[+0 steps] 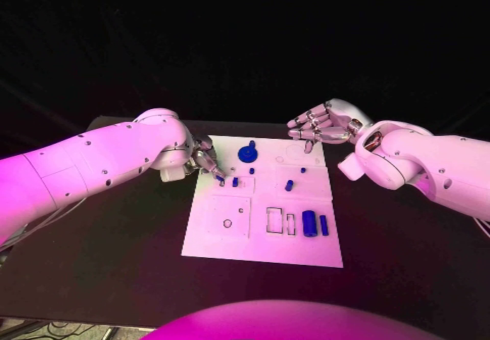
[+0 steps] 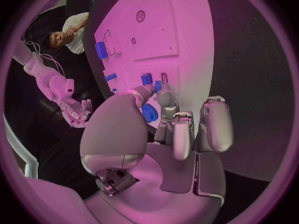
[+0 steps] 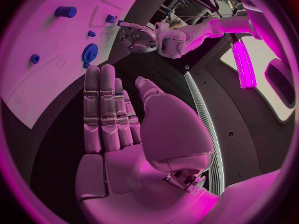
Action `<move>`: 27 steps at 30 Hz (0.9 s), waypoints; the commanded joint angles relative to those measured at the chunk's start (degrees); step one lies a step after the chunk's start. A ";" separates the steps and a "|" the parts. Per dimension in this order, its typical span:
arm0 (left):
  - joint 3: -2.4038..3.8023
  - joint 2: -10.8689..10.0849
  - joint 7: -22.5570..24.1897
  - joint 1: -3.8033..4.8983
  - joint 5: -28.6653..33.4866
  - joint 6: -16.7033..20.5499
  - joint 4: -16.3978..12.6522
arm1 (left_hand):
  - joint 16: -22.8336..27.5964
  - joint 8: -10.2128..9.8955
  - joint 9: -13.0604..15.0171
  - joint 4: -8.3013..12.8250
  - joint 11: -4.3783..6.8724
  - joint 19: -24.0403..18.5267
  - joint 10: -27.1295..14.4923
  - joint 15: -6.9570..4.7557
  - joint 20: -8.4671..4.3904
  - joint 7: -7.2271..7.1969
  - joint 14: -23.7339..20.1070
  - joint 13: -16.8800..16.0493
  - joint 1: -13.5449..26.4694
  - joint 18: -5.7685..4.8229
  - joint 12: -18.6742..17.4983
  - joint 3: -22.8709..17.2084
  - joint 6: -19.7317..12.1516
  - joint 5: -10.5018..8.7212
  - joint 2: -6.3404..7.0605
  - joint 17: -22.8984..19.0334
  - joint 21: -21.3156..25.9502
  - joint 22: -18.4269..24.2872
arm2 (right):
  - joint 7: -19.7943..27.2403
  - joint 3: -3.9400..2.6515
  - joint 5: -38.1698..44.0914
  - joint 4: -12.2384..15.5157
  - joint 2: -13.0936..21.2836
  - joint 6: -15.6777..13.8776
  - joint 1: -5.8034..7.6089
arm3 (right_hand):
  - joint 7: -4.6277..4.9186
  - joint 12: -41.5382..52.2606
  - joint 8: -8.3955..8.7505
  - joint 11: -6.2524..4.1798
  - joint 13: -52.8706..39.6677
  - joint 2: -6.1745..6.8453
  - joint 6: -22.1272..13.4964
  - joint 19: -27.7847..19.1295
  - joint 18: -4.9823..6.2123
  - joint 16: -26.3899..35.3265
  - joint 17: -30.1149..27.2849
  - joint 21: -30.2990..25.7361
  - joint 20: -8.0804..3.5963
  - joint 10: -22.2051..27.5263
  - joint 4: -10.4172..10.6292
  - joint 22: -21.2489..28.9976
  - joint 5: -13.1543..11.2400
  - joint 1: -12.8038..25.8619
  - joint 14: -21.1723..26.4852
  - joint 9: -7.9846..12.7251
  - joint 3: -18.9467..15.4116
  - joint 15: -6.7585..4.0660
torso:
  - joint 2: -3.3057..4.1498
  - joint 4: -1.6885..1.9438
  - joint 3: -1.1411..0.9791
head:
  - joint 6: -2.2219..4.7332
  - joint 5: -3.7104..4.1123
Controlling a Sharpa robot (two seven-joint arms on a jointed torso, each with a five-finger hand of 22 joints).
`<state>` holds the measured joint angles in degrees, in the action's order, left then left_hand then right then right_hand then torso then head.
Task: Assemble the parts on the task board
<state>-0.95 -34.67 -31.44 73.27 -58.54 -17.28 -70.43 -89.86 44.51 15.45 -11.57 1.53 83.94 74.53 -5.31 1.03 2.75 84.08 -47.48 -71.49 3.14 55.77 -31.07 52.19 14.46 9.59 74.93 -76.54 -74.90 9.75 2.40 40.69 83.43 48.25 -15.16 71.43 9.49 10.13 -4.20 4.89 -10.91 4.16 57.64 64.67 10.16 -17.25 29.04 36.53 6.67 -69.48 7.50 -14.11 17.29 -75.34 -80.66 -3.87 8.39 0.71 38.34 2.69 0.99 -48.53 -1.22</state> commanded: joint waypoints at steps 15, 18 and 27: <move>-0.08 4.45 3.23 0.72 -10.96 -9.63 4.70 | -0.14 -0.20 0.37 10.28 0.21 0.41 1.33 0.46 0.39 -0.11 5.92 -1.26 0.09 0.27 1.23 -8.95 0.48 0.91 1.06 15.07 -0.57 -3.59 | 0.32 0.00 0.27 -0.01 -0.29 0.37 -0.04 | 0.18 -0.34 0.14 0.23 0.07 -0.53 0.19 0.41 0.35 0.27 0.10 -0.25 0.03 -0.06 0.19 0.06 0.40 0.11 -0.27 -0.08 -0.14 0.08 | 0.00 0.09 0.03 | -0.19 -0.07; -0.10 4.68 2.96 0.71 -11.05 -8.52 4.75 | -0.14 -0.25 0.39 10.24 0.21 0.40 1.37 0.46 0.39 -0.11 5.92 -1.25 0.14 0.27 1.21 -8.96 0.53 0.94 0.98 15.07 -0.56 -3.59 | 0.36 0.00 0.27 -0.03 -0.32 0.35 -0.04 | 0.18 -0.34 0.14 0.23 0.07 -0.53 0.19 0.41 0.35 0.27 0.10 -0.25 0.03 -0.06 0.19 0.06 0.40 0.11 -0.27 -0.08 -0.14 0.08 | -0.04 0.06 0.03 | -0.22 -0.12; -0.17 4.92 2.44 0.64 -10.39 -8.29 4.27 | -0.14 -0.29 0.41 10.23 0.21 0.48 1.46 0.45 0.39 -0.11 5.92 -1.36 0.18 0.23 1.30 -8.98 0.57 0.97 0.92 15.07 -0.72 -3.74 | 0.33 0.00 0.28 -0.03 -0.33 0.48 -0.04 | 0.18 -0.34 0.14 0.23 0.07 -0.53 0.19 0.41 0.35 0.27 0.10 -0.25 0.03 -0.06 0.19 0.06 0.40 0.11 -0.27 -0.08 -0.14 0.08 | -0.01 0.11 0.04 | -0.35 -0.12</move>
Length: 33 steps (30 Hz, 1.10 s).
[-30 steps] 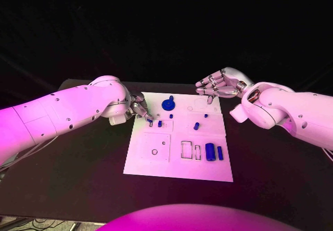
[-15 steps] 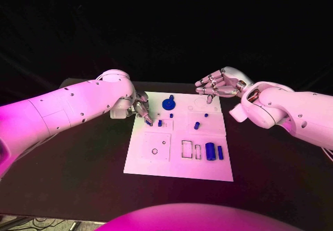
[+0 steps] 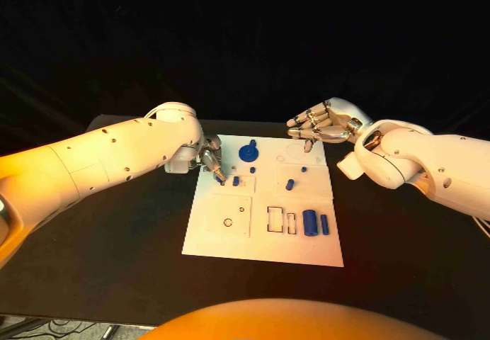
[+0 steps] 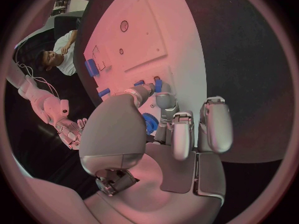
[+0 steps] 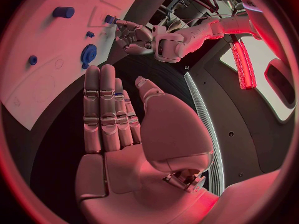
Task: Assemble the parts on the task board
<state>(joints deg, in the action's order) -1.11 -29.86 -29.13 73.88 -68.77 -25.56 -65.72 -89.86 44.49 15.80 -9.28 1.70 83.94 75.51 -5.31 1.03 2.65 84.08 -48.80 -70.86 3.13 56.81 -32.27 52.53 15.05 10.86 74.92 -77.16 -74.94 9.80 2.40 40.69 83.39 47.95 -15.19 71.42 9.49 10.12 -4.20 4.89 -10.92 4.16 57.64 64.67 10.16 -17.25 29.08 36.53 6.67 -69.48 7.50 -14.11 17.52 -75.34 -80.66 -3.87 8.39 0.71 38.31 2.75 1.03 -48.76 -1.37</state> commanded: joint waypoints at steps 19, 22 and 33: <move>-0.30 0.78 -1.24 -0.40 0.38 1.81 0.00 | -0.14 -0.35 0.10 7.94 0.05 0.45 0.51 0.44 0.40 -0.02 5.92 0.05 -0.41 0.25 0.18 -7.82 0.30 0.45 -0.47 15.08 -0.04 -3.66 | 0.33 0.00 0.28 -0.01 -0.07 0.62 -0.04 | 0.18 -0.34 0.14 0.23 0.08 -0.52 0.19 0.41 0.35 0.27 0.06 -0.25 0.03 -0.06 0.19 0.07 0.17 0.11 -0.27 -0.08 -0.14 0.07 | 0.04 -0.03 0.02 | -0.15 -0.04; -0.32 0.69 -1.26 -0.48 0.38 1.99 -0.02 | -0.14 -0.36 0.11 7.93 0.06 0.43 0.51 0.44 0.39 -0.03 5.92 0.09 -0.40 0.26 0.15 -7.83 0.32 0.46 -0.51 15.08 0.01 -3.62 | 0.34 0.00 0.28 -0.02 -0.07 0.64 -0.04 | 0.18 -0.34 0.14 0.23 0.08 -0.52 0.19 0.41 0.35 0.27 0.06 -0.25 0.03 -0.06 0.19 0.07 0.17 0.11 -0.27 -0.08 -0.14 0.07 | 0.03 -0.05 0.02 | -0.23 0.02; -0.33 0.43 -1.36 -0.55 0.48 0.89 -0.06 | -0.14 -0.39 0.12 7.93 0.06 0.44 0.53 0.44 0.39 -0.03 5.92 0.09 -0.38 0.26 0.14 -7.84 0.34 0.48 -0.53 15.08 0.00 -3.63 | 0.40 0.00 0.28 -0.11 -0.14 0.70 -0.06 | 0.20 -0.37 0.18 0.24 0.13 -0.49 0.15 0.44 0.35 0.35 0.10 -0.32 0.03 -0.02 0.18 0.11 0.25 0.08 -0.27 -0.07 -0.15 0.08 | -0.04 0.06 -0.03 | -0.47 0.03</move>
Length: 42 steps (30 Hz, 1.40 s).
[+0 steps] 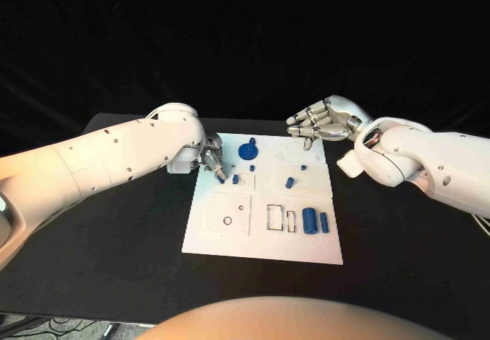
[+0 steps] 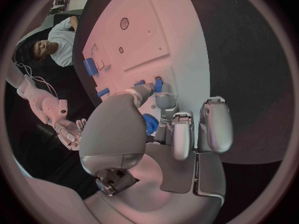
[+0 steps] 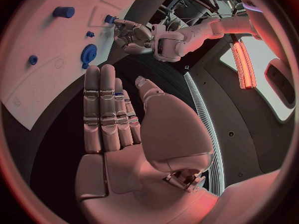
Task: Assemble the parts on the task board
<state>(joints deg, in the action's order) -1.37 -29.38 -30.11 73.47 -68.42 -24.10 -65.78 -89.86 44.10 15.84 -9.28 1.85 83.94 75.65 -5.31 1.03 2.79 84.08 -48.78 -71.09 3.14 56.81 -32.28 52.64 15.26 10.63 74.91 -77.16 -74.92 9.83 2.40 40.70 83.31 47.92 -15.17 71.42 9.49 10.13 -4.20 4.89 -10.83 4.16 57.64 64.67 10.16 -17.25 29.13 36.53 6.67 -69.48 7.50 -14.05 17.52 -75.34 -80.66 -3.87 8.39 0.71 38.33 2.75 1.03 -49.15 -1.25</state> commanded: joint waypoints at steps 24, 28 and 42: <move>-0.31 -0.53 -2.28 -0.35 2.94 -1.68 -0.17 | -0.14 -0.36 0.33 7.57 -0.04 0.50 0.86 0.40 0.38 -0.29 5.92 -0.40 0.67 0.24 0.50 -8.00 0.64 0.56 -1.11 15.09 -0.09 -3.78 | 0.40 0.00 0.28 -0.05 -0.09 0.79 -0.16 | 0.19 -0.38 0.18 0.24 0.06 -0.50 0.15 0.46 0.35 0.37 0.06 -0.34 0.03 -0.02 0.18 0.06 0.28 0.06 -0.27 -0.07 -0.14 0.08 | -0.04 0.03 -0.03 | -0.28 -0.15; -0.37 -0.53 -2.85 -0.42 3.37 -1.27 -0.12 | -0.14 -0.47 0.41 7.48 -0.01 0.54 0.97 0.38 0.37 -0.33 5.92 -0.50 1.00 0.22 0.58 -8.05 0.75 0.59 -1.37 15.09 -0.15 -3.85 | 0.41 0.00 0.28 -0.02 -0.07 0.78 -0.16 | 0.19 -0.38 0.18 0.24 0.06 -0.50 0.15 0.46 0.35 0.37 0.06 -0.34 0.03 -0.02 0.18 0.06 0.28 0.06 -0.27 -0.07 -0.14 0.08 | -0.02 0.01 -0.01 | -0.33 -0.13; -0.56 -0.04 -5.42 -0.65 4.65 -0.33 0.55 | -0.14 -1.03 1.00 6.89 0.25 0.69 1.53 0.18 0.22 -0.70 5.92 -1.15 3.39 0.17 1.09 -7.99 1.59 0.57 -2.80 15.09 -0.34 -4.14 | 0.43 0.00 0.28 0.13 0.05 0.69 -0.16 | 0.19 -0.38 0.18 0.24 0.06 -0.50 0.15 0.46 0.35 0.37 0.06 -0.34 0.03 -0.02 0.18 0.06 0.28 0.06 -0.27 -0.07 -0.14 0.08 | -0.03 -0.02 -0.02 | -0.32 -0.17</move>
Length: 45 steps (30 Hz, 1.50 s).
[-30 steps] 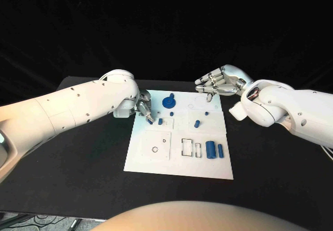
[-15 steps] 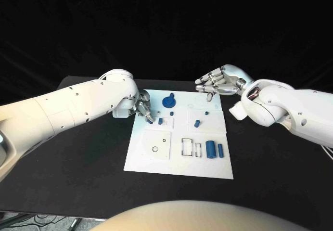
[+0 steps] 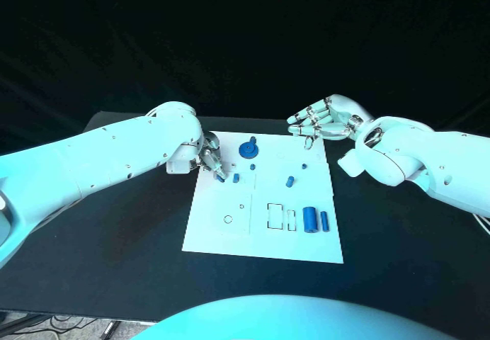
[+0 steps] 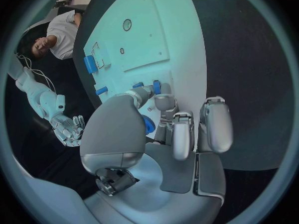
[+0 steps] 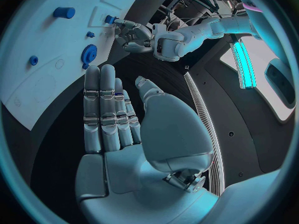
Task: Assemble the parts on the task board
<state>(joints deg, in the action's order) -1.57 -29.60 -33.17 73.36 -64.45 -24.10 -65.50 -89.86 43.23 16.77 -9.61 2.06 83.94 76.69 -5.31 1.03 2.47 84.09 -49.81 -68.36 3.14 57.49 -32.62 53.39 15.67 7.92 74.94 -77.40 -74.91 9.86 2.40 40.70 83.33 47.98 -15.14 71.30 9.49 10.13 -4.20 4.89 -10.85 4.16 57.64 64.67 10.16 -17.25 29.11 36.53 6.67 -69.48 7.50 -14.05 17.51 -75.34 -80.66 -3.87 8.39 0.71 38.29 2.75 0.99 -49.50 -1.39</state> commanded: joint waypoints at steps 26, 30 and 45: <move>-0.48 0.77 -2.45 -0.85 0.86 0.76 0.65 | -0.14 -0.71 1.24 6.35 0.66 1.35 1.68 -0.27 -0.17 -1.27 5.91 -2.00 5.24 -0.16 2.05 -4.68 2.52 -0.02 0.03 15.06 -1.36 -5.43 | 0.49 0.00 0.28 0.29 0.11 0.87 -0.04 | 0.19 -0.39 0.19 0.23 0.13 -0.49 0.14 0.49 0.35 0.44 0.13 -0.40 0.03 -0.01 0.12 0.11 0.34 -0.05 -0.29 -0.06 -0.11 0.07 | 0.03 0.06 -0.03 | -0.16 0.15; -0.48 0.80 -2.55 -0.85 0.82 0.96 0.65 | -0.14 -0.94 1.41 5.64 0.77 1.47 1.83 -0.36 -0.26 -1.41 5.91 -2.27 6.59 -0.22 2.27 -3.66 2.90 -0.03 -0.01 15.06 -1.56 -5.66 | 0.50 0.00 0.22 0.33 0.10 0.91 -0.04 | 0.19 -0.39 0.19 0.23 0.13 -0.49 0.14 0.50 0.35 0.44 0.13 -0.40 0.03 -0.01 0.12 0.11 0.34 -0.05 -0.29 -0.06 -0.10 0.07 | 0.02 0.02 0.00 | -0.22 0.09; -0.48 0.80 -2.87 -0.85 0.74 1.17 0.63 | -0.14 -1.63 1.72 4.16 0.91 1.63 1.93 -0.52 -0.44 -1.59 5.91 -2.50 9.26 -0.29 2.42 -1.61 3.62 -0.05 -0.10 15.06 -1.79 -5.97 | 0.53 0.00 0.19 0.33 0.13 0.85 -0.04 | 0.19 -0.39 0.19 0.23 0.14 -0.48 0.13 0.50 0.35 0.45 0.14 -0.41 0.02 -0.01 0.11 0.12 0.35 -0.07 -0.29 -0.06 -0.10 0.07 | -0.02 -0.02 0.04 | -0.28 0.14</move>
<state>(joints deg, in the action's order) -1.76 -28.87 -35.09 72.95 -63.56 -21.97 -64.88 -89.86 41.78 18.48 -5.53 2.99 83.94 78.45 -5.45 1.03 1.00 83.94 -52.26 -59.81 3.14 59.58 -34.59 56.43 15.46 7.85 74.91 -79.00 -74.90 9.90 2.40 40.69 83.57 48.13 -15.06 71.30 9.49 10.13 -4.20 4.89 -10.79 4.16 57.64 64.67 10.16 -17.02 29.17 36.32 6.67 -69.48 7.50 -14.01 17.51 -75.34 -80.66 -3.87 8.39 0.71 38.29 2.73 1.01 -49.78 -1.26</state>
